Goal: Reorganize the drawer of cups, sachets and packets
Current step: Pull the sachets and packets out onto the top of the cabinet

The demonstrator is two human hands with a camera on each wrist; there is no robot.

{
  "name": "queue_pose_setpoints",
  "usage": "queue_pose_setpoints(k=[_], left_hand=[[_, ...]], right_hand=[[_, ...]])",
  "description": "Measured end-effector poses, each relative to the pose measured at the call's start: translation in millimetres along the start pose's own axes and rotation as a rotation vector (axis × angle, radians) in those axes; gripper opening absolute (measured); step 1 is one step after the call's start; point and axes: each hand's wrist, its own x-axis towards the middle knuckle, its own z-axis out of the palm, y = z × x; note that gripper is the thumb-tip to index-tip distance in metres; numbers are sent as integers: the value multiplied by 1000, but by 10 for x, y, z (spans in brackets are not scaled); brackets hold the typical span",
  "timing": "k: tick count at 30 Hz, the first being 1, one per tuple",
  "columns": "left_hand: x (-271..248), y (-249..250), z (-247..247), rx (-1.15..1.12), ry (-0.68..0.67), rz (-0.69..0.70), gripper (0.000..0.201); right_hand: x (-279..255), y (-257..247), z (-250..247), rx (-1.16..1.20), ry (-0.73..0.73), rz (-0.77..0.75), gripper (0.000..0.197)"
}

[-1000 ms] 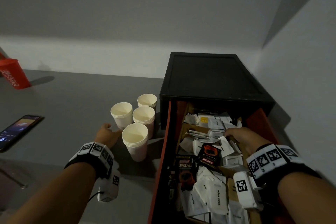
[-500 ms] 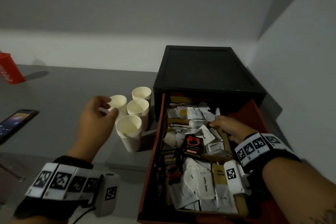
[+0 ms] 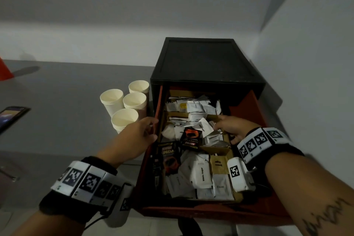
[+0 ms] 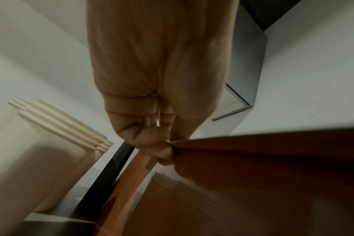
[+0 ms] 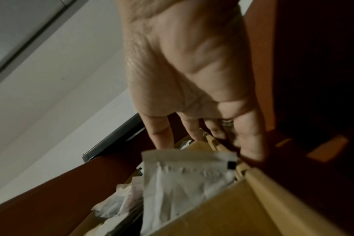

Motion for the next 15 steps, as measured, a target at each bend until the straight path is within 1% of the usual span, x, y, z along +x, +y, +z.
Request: queue_pose_setpoints(k=[3,5,7,9,11,12,15], left_hand=[[1,2,-6,13,-3,1,45],[5,3,-22,0,-19,-1,45],[2,47,-61,8,-41,-15,46],[17,136,-132,25,-34,-9,39],[52,278,-247,14,8,9,27],[86,357,-306,-12,22,16,26],[282,569,-420,-88,47,23,38]], right_hand=[[-32,-37,60,-129,-6,-6,39],[34,-77,108,-169,47,-51,29],[149,-112,117,-201,115,-80,26],[144,-169,90,-115,163,-121,23],[80,-234,60,95,152,-117,15],[59,-259,37,192,140,-106,11],[50,-335,-53,357,127,-90,21]])
